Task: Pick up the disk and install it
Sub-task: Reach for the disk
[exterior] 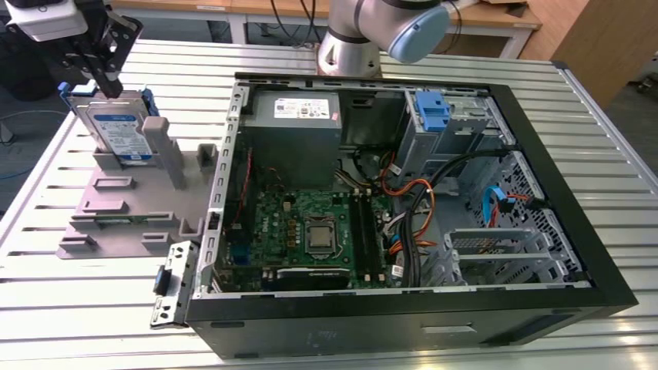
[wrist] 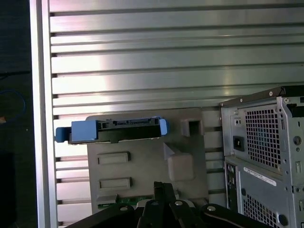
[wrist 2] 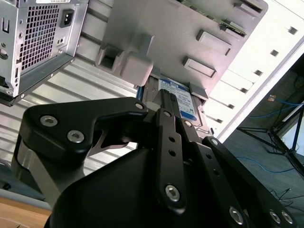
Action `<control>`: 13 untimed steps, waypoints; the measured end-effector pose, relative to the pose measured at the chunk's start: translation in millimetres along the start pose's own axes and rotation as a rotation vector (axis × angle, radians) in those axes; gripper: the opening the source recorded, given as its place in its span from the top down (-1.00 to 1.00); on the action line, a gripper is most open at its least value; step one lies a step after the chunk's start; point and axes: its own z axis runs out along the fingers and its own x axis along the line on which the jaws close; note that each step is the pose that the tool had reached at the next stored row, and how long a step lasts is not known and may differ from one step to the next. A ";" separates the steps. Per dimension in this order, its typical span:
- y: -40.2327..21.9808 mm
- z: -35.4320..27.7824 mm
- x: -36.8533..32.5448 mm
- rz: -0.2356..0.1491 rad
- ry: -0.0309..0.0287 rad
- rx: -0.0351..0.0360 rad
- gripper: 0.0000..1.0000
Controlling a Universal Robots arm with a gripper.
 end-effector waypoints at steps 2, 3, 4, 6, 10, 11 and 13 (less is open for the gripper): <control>0.0 0.1 0.0 0.000 -0.0001 -0.0001 0.79; 0.0 0.1 0.0 0.000 -0.0001 -0.0001 0.79; 0.0 0.1 0.0 0.000 -0.0001 -0.0001 0.79; 0.0 0.1 0.0 0.000 -0.0002 -0.0001 0.79; 0.0 0.2 0.0 0.000 -0.0001 -0.0001 0.79; 0.0 0.2 0.0 0.000 -0.0001 -0.0001 0.79; 0.0 1.3 0.1 0.000 -0.0002 -0.0001 0.79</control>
